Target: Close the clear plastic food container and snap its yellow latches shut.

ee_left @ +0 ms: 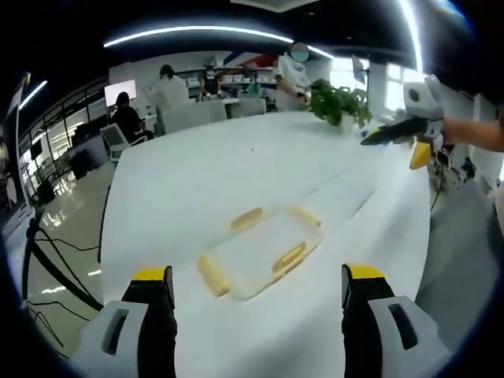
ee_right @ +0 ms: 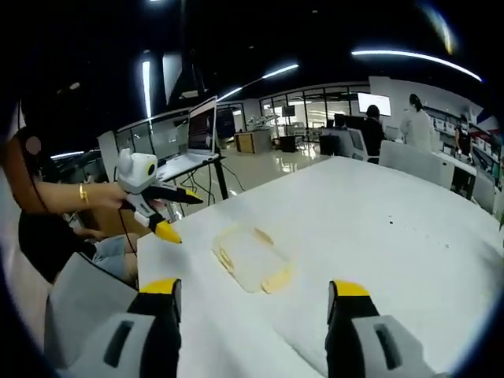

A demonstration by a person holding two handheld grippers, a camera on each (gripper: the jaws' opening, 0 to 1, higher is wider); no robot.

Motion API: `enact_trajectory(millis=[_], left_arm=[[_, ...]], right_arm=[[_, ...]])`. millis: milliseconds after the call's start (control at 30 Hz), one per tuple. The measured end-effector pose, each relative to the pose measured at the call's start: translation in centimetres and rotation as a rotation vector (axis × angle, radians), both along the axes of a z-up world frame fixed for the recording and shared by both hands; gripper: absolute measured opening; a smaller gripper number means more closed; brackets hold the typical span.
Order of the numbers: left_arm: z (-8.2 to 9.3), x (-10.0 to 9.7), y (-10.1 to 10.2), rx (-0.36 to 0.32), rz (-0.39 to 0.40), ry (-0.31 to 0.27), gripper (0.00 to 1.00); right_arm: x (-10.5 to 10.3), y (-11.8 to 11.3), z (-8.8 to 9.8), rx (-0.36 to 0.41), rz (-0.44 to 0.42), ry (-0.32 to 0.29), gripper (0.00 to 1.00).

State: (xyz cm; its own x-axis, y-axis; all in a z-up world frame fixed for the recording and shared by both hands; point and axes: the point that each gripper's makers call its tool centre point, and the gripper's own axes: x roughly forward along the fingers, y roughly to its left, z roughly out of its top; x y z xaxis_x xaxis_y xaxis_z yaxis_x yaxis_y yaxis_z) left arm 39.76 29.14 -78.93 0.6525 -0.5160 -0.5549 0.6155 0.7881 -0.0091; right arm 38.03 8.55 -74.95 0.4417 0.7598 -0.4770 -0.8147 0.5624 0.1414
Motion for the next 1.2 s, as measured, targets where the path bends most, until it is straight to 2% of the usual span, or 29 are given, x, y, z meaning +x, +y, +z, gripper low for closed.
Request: enact_trajectory(millis=[400, 467, 667, 867, 1033, 1200], left_arm=[[-1.2, 1.3, 0.9, 0.056, -0.061, 0.042, 0.86], [-1.4, 1.7, 1.1, 0.078, -0.084, 0.049, 0.85], [-2.1, 2.9, 2.0, 0.117, -0.109, 0.076, 0.83], [-3.0, 3.1, 2.3, 0.166, -0.153, 0.104, 0.83], [-3.6, 3.2, 2.4, 0.227, -0.235, 0.12, 0.82], [-4.5, 3.8, 2.4, 0.252, -0.275, 0.137, 0.8]], right_arm=[[2.1, 2.8, -1.4, -0.044, 0.089, 0.02, 0.75], [2.4, 3.4, -1.3, -0.019, 0.091, 0.05, 0.75], [3.4, 4.9, -1.5, 0.006, 0.113, 0.08, 0.74], [3.6, 6.1, -2.8, -0.036, 0.161, 0.098, 0.74], [3.8, 7.4, -3.7, -0.071, 0.203, 0.099, 0.74], [3.9, 8.5, -5.0, -0.123, 0.254, 0.106, 0.74]])
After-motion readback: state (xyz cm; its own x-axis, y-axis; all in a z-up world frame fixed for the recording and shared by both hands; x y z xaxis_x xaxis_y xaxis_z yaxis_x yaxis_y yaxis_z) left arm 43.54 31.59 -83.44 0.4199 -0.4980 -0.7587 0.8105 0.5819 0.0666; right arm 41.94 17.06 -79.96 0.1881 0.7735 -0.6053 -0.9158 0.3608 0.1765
